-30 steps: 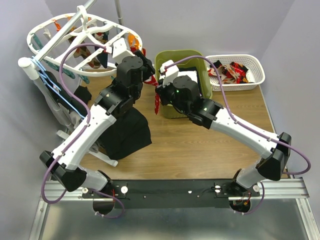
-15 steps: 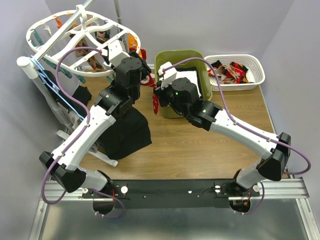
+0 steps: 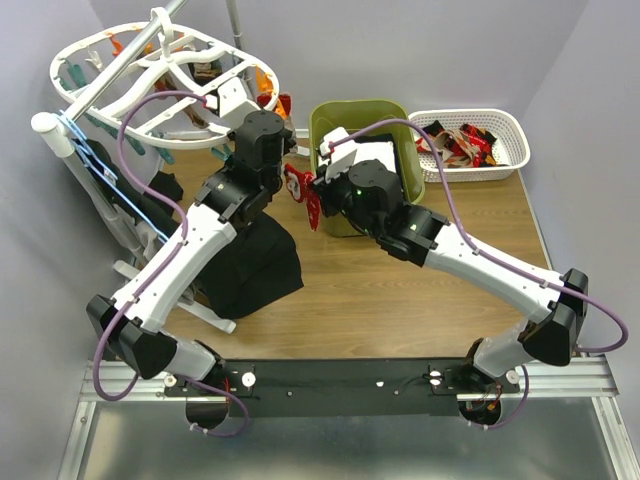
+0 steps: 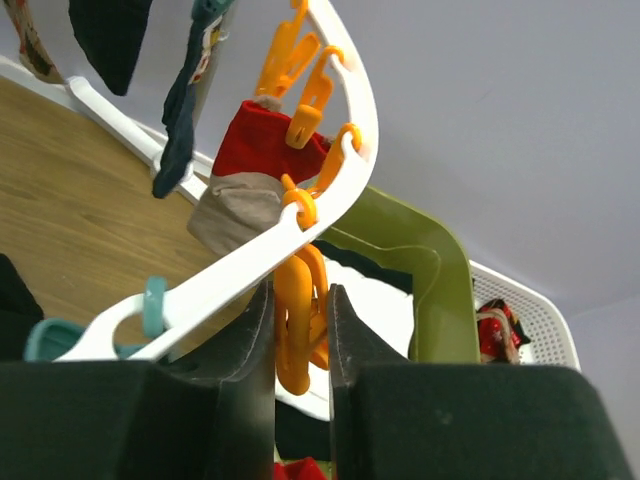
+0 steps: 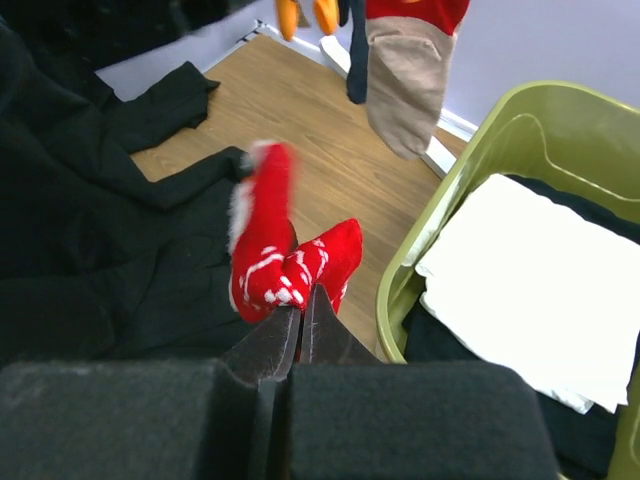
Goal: Remove the socks clipped to the hanger
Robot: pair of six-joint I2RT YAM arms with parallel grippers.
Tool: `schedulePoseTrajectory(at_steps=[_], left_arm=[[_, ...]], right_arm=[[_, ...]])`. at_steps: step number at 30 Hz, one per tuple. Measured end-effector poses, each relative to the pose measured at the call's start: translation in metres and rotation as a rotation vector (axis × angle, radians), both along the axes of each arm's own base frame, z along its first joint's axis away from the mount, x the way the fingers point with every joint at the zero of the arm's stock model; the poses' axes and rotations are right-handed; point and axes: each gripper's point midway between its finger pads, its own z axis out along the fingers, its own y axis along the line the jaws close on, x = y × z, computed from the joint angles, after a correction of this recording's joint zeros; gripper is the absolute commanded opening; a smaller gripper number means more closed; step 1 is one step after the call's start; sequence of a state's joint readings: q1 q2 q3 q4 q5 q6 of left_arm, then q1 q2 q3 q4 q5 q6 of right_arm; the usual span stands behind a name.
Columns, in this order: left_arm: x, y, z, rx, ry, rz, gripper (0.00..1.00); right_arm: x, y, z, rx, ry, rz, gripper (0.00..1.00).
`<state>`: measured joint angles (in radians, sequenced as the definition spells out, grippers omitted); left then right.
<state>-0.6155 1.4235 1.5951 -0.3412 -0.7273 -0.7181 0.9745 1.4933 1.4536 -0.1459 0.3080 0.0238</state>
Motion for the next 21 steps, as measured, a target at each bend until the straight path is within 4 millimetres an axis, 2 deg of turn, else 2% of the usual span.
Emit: schedulePoseTrajectory(at_steps=[7, 12, 16, 18, 20, 21], left_arm=[[-0.011, 0.004, 0.005, 0.011, -0.024, -0.033, 0.00], [-0.027, -0.004, 0.014, 0.043, -0.082, -0.159, 0.00], [-0.044, -0.014, 0.024, 0.083, -0.148, -0.299, 0.00], [-0.053, -0.018, 0.033, 0.096, -0.192, -0.367, 0.00], [-0.061, -0.018, 0.040, 0.104, -0.223, -0.412, 0.00], [-0.064, -0.018, 0.042, 0.108, -0.233, -0.430, 0.00]], right_arm=[[0.003, -0.005, -0.010, -0.015, 0.005, -0.030, 0.01], [0.015, -0.016, -0.009, -0.025, 0.014, -0.090, 0.01], [0.056, -0.048, -0.007, -0.011, 0.034, -0.190, 0.01], [0.084, -0.080, -0.006, -0.006, 0.045, -0.271, 0.01], [0.099, -0.100, -0.004, -0.004, 0.049, -0.315, 0.01], [0.113, -0.117, 0.000, 0.002, 0.046, -0.357, 0.01]])
